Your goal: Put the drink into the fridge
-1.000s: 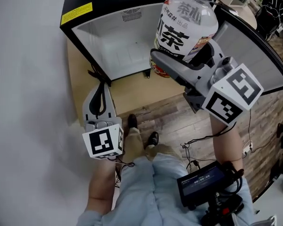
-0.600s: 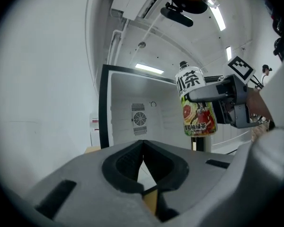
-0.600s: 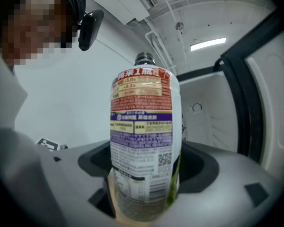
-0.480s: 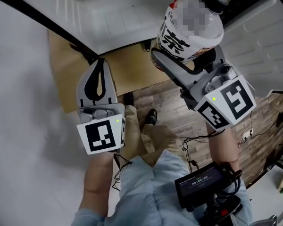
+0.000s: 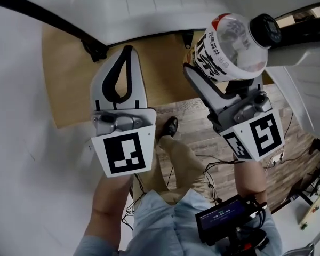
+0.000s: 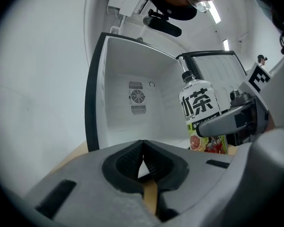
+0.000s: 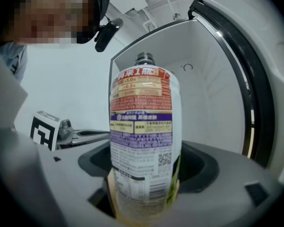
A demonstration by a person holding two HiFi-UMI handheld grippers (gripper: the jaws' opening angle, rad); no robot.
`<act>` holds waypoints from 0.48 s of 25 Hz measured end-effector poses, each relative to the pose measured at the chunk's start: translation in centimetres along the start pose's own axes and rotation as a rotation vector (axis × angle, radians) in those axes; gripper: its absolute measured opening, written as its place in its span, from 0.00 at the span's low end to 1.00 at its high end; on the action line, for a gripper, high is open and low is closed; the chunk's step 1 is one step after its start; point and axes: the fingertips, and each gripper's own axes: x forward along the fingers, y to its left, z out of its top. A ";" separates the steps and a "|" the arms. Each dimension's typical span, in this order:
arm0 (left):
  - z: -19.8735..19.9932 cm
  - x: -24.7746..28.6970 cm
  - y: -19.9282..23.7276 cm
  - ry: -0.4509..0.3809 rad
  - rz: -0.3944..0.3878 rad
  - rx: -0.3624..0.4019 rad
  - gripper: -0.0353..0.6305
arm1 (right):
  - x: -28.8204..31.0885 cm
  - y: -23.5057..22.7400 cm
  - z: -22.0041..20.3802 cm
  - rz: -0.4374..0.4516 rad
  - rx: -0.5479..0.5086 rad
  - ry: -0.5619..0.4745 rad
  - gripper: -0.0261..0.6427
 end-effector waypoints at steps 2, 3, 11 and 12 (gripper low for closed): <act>-1.2 -0.2 -0.8 -0.016 0.006 0.010 0.07 | -0.2 0.5 -1.6 0.009 -0.012 0.003 0.62; -1.2 0.0 -1.0 -0.022 0.008 0.012 0.07 | -0.1 0.5 -1.7 0.013 -0.017 0.003 0.62; 0.3 2.4 -0.1 -0.042 0.015 -0.001 0.07 | 3.3 -0.1 1.5 0.037 -0.056 -0.013 0.62; 0.5 2.8 0.2 -0.044 0.023 -0.007 0.07 | 3.8 -0.2 1.9 0.042 -0.062 -0.014 0.62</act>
